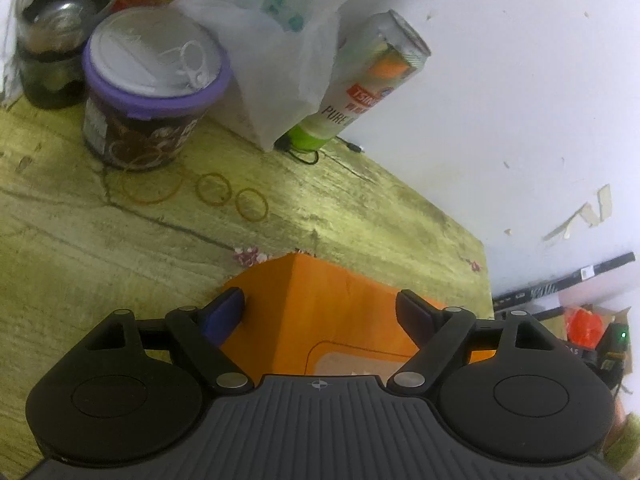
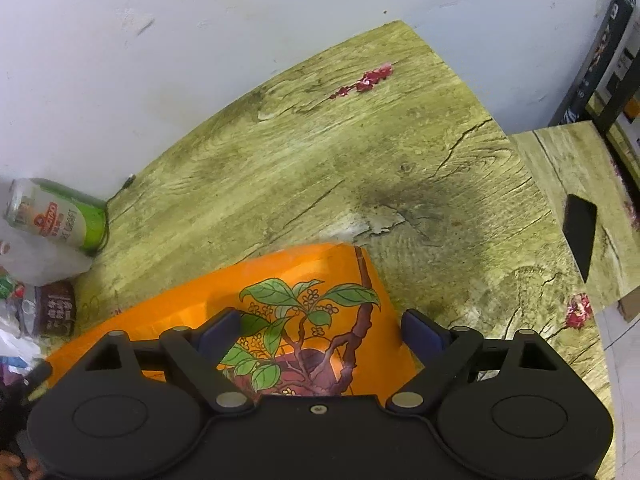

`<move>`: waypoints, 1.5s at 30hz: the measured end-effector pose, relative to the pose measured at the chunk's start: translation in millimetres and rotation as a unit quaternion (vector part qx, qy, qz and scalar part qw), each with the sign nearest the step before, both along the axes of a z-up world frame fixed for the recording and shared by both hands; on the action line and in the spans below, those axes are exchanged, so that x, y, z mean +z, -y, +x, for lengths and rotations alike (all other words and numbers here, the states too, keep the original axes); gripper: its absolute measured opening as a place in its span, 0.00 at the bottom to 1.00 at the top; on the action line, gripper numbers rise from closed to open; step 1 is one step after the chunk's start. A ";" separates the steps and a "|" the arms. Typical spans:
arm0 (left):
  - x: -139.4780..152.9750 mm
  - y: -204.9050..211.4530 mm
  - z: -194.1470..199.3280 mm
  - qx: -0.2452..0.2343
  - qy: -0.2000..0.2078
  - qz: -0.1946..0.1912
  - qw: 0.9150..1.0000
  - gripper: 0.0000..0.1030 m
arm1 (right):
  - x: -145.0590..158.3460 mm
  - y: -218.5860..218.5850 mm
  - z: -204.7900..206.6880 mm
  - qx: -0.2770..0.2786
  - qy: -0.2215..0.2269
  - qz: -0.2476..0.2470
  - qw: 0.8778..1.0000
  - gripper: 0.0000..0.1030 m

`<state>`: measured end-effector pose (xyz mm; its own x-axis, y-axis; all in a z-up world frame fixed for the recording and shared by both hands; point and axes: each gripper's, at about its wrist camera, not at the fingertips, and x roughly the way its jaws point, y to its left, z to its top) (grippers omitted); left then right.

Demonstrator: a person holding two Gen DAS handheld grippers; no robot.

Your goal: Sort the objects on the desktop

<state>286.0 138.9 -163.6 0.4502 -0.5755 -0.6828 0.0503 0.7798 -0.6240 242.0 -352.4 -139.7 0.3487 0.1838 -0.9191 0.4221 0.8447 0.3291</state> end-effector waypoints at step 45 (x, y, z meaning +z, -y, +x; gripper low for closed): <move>46.3 5.5 -32.1 0.004 0.100 0.086 0.991 0.67 | 26.2 5.0 -33.6 -0.011 0.079 -0.048 0.996 0.71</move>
